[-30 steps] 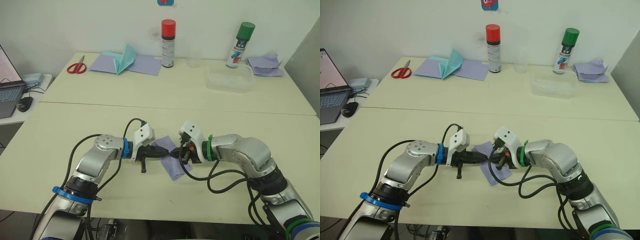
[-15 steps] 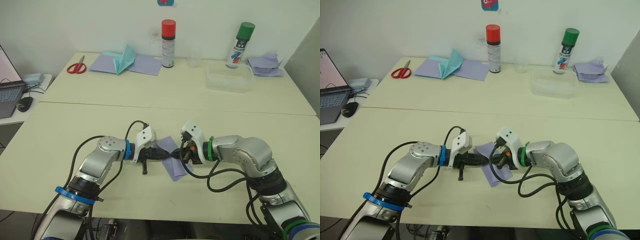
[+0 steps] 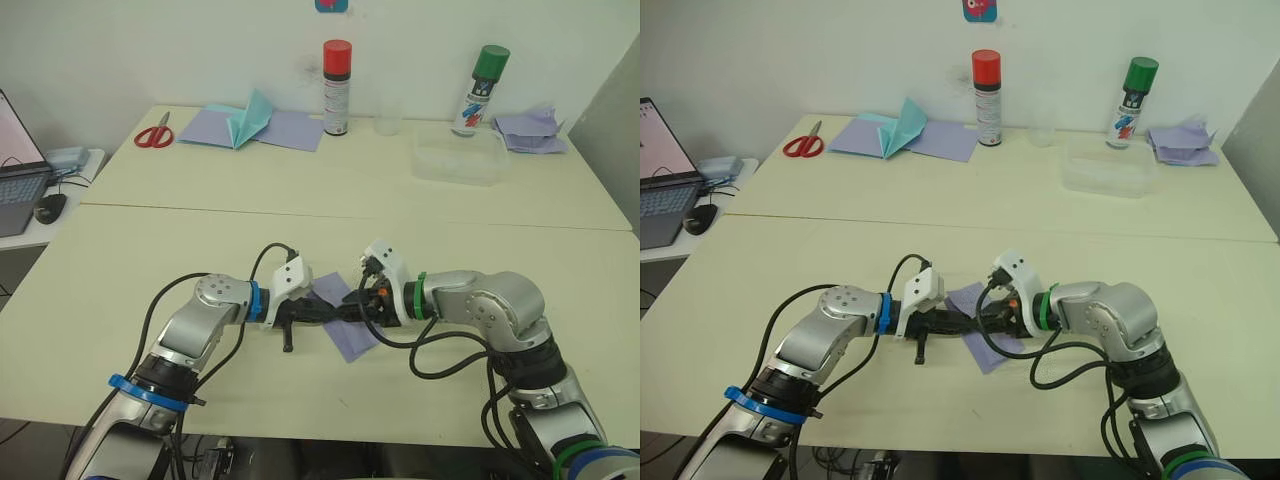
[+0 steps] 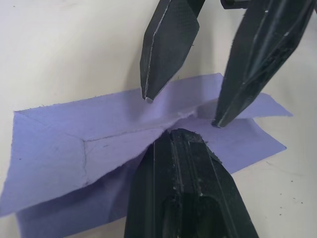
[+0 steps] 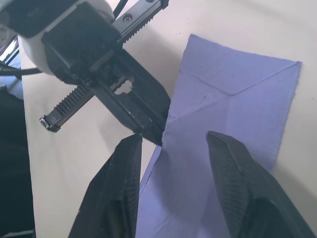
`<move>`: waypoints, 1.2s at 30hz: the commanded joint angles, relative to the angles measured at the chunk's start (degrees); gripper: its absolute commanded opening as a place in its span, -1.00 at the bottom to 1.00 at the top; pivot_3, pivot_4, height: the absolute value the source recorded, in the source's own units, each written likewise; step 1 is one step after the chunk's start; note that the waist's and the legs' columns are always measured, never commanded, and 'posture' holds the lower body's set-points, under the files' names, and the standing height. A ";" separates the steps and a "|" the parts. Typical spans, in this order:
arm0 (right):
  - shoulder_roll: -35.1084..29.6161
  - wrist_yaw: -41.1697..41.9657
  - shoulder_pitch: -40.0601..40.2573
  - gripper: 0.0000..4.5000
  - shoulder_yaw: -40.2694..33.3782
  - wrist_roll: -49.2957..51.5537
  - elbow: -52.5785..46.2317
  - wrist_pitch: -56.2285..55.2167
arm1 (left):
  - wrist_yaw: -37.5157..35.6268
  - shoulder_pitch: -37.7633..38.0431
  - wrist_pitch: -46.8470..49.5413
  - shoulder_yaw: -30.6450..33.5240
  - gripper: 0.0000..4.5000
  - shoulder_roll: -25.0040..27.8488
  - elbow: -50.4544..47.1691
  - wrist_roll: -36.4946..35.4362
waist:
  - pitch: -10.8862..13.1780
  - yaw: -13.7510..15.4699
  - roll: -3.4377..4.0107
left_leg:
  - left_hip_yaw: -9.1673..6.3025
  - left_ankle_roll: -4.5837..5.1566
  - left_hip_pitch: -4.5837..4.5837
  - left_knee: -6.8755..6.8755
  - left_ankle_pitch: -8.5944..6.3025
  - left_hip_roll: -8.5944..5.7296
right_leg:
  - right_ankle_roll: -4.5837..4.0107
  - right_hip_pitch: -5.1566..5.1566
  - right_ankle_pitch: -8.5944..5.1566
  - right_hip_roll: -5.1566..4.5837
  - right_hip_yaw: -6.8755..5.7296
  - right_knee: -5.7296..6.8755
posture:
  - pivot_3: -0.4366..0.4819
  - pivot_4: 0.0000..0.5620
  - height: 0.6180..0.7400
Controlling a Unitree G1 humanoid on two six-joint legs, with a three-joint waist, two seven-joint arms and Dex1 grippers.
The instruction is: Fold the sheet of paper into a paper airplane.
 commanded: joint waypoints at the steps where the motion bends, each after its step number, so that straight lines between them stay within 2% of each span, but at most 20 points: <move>1: 0.71 -0.74 -1.02 -0.15 -1.76 1.79 -3.39 1.06 | 0.60 -1.87 0.26 1.21 -1.00 -1.67 -0.87 -1.75 | 0.00 0.00 0.00 | 0.00 0.00 0.00 0.04 0.00 0.00 | 0.00 0.00 0.00 0.02 0.00 0.03 | -0.05 -0.47 1.00; 11: -2.05 0.53 -0.16 -0.15 1.54 1.31 -5.21 0.52 | 0.31 -3.60 2.17 1.59 -1.00 -2.73 -0.57 -3.34 | 0.00 -0.05 0.00 | -0.07 0.18 -0.01 0.38 -0.11 0.00 | 0.01 0.00 -0.01 0.25 0.06 0.36 | -0.05 -0.47 1.00; 20: -8.73 4.31 0.00 -0.15 7.84 -1.48 -4.99 -6.64 | -0.07 -4.51 2.73 2.14 -1.00 -2.61 0.06 -3.74 | 0.00 -0.05 0.00 | -0.12 0.20 -0.03 0.56 -0.12 -0.02 | 0.02 0.01 -0.02 0.32 0.10 0.49 | -0.05 -0.47 1.00; 25: -8.91 5.11 -0.08 -0.15 8.99 -2.41 -4.06 -8.43 | 0.01 -4.92 5.64 2.65 -1.00 -3.24 -0.89 -5.95 | 0.00 -0.06 0.00 | -0.14 0.20 -0.03 0.58 -0.12 -0.01 | 0.02 0.01 -0.02 0.39 0.11 0.50 | -0.05 -0.47 1.00; 36: -7.37 4.30 -0.34 -0.15 7.49 -3.02 -1.18 -9.30 | -1.25 -4.25 4.74 0.98 -1.00 -2.11 -0.73 -4.54 | 0.00 -0.03 0.00 | -0.15 0.20 -0.04 0.60 -0.12 0.01 | 0.01 0.01 -0.02 0.39 0.12 0.51 | -0.05 -0.47 1.00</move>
